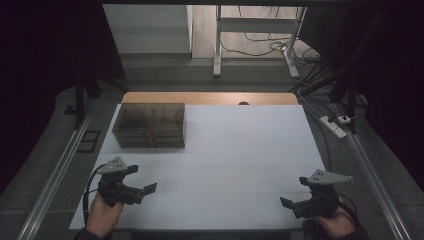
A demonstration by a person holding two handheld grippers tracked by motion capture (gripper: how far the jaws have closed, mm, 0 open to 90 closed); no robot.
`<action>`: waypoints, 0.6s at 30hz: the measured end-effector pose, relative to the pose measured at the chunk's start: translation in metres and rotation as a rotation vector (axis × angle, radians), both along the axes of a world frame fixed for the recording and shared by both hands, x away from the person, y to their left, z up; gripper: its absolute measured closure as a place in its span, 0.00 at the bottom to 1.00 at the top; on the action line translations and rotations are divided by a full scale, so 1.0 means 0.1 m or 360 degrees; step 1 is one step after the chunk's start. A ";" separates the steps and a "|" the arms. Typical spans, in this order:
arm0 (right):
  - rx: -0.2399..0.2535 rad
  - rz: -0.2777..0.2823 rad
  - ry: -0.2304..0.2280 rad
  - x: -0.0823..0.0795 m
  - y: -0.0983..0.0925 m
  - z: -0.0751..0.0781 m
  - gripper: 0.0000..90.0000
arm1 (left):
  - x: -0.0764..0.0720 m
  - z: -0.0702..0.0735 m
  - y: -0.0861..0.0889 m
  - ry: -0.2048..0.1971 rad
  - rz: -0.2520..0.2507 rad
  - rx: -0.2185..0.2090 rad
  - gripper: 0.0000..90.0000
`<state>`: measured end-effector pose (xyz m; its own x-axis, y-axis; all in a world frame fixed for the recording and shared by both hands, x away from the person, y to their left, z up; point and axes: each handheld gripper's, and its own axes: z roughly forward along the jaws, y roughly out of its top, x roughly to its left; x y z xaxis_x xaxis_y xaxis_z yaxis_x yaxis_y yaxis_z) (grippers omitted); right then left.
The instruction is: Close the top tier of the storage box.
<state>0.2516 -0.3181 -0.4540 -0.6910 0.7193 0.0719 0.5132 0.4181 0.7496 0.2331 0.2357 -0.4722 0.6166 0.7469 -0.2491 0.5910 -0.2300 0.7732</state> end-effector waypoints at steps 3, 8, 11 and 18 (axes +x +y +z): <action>-0.0002 0.0000 0.0002 0.00 0.00 0.00 0.00 | -0.03 0.00 0.03 0.0001 0.0016 -0.0009 0.00; 0.0007 -0.0002 0.0005 0.00 0.00 0.00 0.00 | -0.08 -0.02 0.07 0.0013 0.0030 -0.0014 0.00; 0.0007 -0.0004 0.0005 0.00 -0.01 0.00 0.00 | -0.11 -0.02 0.09 0.0018 0.0041 -0.0011 0.00; 0.0012 0.0001 0.0007 0.00 -0.01 0.00 0.00 | -0.19 -0.03 0.15 0.0027 0.0069 -0.0016 0.00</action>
